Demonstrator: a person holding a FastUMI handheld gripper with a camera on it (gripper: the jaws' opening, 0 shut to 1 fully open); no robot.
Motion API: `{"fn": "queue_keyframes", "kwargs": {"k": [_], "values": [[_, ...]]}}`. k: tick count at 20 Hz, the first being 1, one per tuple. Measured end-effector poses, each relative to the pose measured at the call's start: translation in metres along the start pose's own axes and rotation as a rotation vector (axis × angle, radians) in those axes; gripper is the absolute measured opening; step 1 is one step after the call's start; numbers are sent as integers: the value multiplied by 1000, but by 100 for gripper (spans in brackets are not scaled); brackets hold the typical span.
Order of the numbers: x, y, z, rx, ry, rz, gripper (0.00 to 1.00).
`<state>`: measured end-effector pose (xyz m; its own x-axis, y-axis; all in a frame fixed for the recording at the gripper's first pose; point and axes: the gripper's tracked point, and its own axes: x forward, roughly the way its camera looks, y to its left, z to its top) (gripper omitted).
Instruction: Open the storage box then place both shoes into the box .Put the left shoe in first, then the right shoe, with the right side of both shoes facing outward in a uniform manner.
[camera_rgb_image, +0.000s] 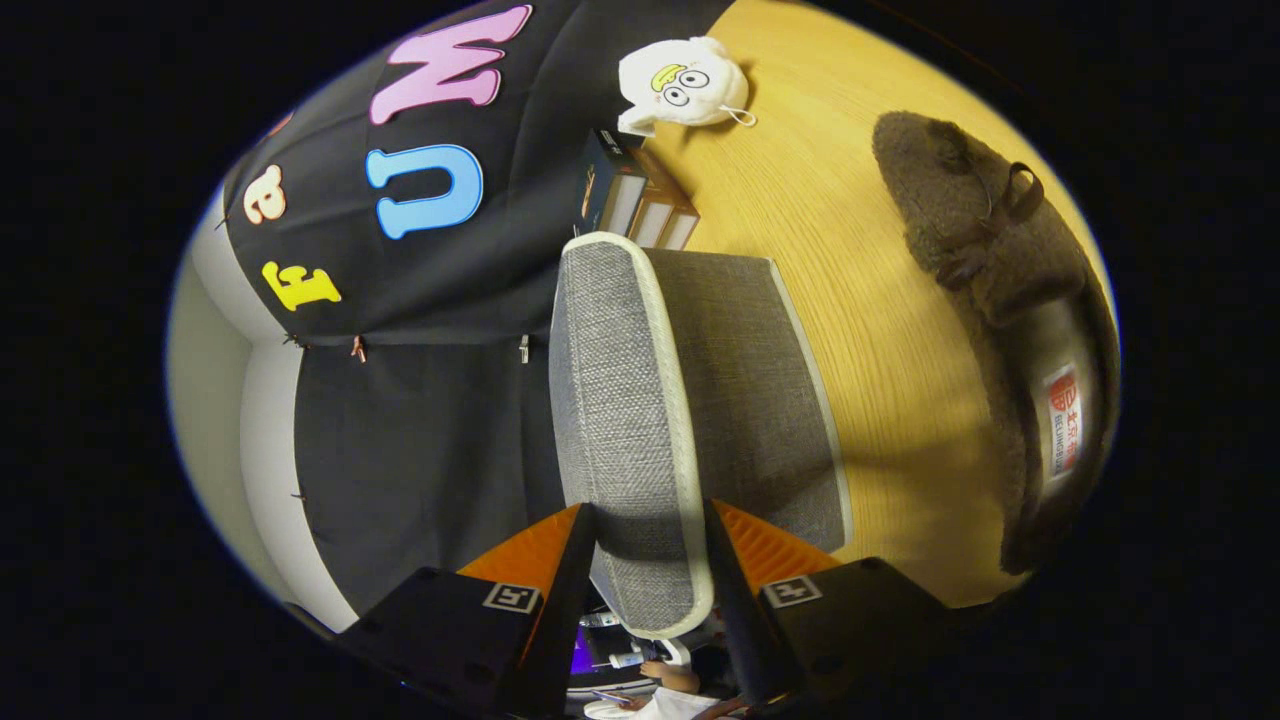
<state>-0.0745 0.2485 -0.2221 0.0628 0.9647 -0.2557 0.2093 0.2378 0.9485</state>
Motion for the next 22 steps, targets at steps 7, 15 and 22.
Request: {"fn": "queue_keyframes", "kwargs": {"k": [7,15,22], "values": [[-3,14,-1,67,13,62,20],[-6,34,-5,-9,22,98,5],[-7,97,-10,-61,25,150,5]]}}
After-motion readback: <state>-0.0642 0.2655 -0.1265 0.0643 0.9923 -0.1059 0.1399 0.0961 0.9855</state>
